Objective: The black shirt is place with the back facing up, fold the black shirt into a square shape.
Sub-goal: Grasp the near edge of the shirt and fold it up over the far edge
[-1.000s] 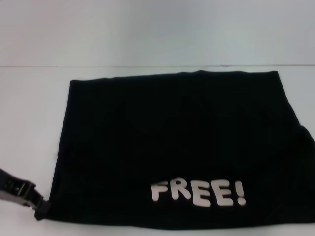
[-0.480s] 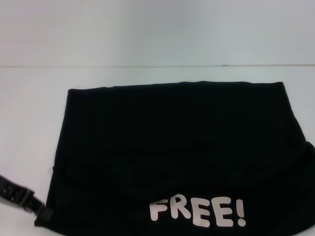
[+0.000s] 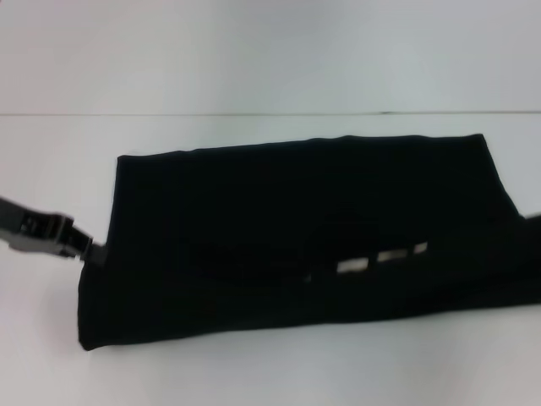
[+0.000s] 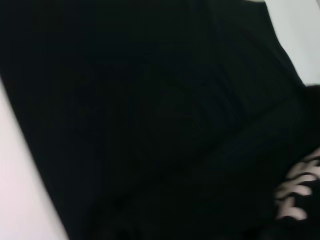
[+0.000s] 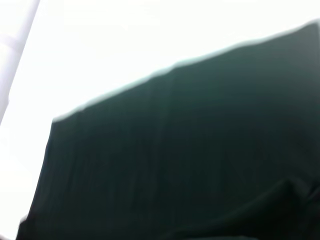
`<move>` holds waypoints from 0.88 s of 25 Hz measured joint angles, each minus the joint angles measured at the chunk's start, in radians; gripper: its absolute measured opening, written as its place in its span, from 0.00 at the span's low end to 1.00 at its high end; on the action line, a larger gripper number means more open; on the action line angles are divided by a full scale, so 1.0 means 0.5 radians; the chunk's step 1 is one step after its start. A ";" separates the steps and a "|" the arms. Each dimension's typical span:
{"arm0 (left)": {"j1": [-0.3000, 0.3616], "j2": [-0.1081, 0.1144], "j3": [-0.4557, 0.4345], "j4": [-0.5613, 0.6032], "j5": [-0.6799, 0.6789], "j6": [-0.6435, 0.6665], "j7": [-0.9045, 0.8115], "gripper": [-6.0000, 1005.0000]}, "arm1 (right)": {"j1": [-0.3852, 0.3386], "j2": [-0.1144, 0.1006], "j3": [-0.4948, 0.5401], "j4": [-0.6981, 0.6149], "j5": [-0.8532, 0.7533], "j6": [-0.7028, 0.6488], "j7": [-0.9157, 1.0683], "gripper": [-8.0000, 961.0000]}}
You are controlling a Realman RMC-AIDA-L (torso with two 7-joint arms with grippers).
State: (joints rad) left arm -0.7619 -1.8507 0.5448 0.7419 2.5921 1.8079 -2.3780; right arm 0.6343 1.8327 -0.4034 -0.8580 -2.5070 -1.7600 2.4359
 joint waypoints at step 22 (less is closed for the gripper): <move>-0.193 -0.103 0.293 -0.015 0.036 -0.960 -0.461 0.04 | 0.241 0.091 -0.146 0.242 0.016 1.026 0.167 0.07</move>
State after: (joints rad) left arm -0.8583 -1.9021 0.6913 0.7343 2.6101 1.3279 -2.6087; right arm 0.7550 1.8782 -0.4765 -0.7369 -2.4991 -1.2469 2.5194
